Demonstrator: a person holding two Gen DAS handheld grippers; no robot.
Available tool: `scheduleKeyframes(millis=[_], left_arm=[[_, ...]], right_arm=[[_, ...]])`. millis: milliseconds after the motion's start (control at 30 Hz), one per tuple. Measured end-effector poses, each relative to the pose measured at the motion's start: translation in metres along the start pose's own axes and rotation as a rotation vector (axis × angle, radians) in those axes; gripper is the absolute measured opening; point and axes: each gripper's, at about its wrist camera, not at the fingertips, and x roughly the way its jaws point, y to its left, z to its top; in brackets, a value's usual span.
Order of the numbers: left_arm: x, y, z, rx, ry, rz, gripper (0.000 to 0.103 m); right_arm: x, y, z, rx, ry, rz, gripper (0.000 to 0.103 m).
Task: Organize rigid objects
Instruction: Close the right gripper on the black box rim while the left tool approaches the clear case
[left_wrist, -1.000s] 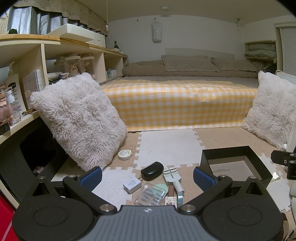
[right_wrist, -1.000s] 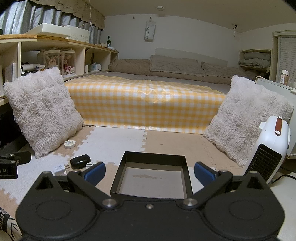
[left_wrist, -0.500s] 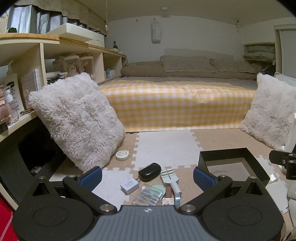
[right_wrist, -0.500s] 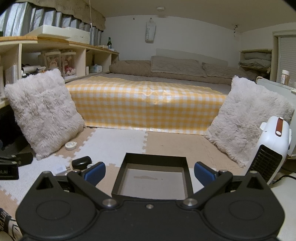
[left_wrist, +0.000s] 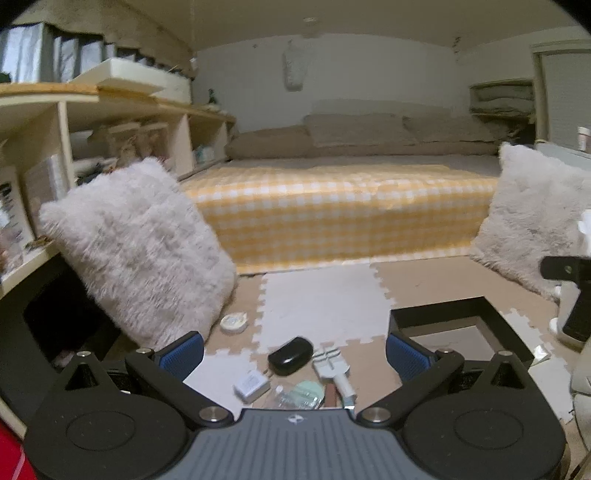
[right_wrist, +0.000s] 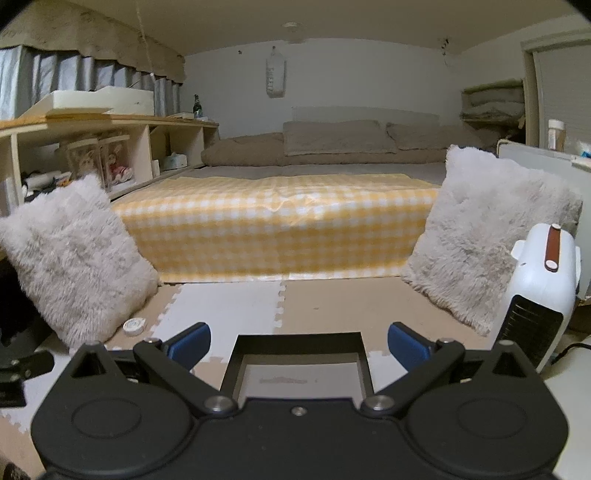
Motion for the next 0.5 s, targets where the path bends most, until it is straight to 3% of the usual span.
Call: scheduleKeyframes(millis=[233,500], left_arm=[[0.013,0.004,0.009,-0.028,0.022,-0.079,0.103],[0.044,0.016,0.030,-0.047,0.042,-0.078,0.103]], right_arm=[[0.035,-0.025,0.016,0.049,0.035,0.001,0.103],[0.097,-0.064,0.016,0.092,0.146,-0.059,0.103]])
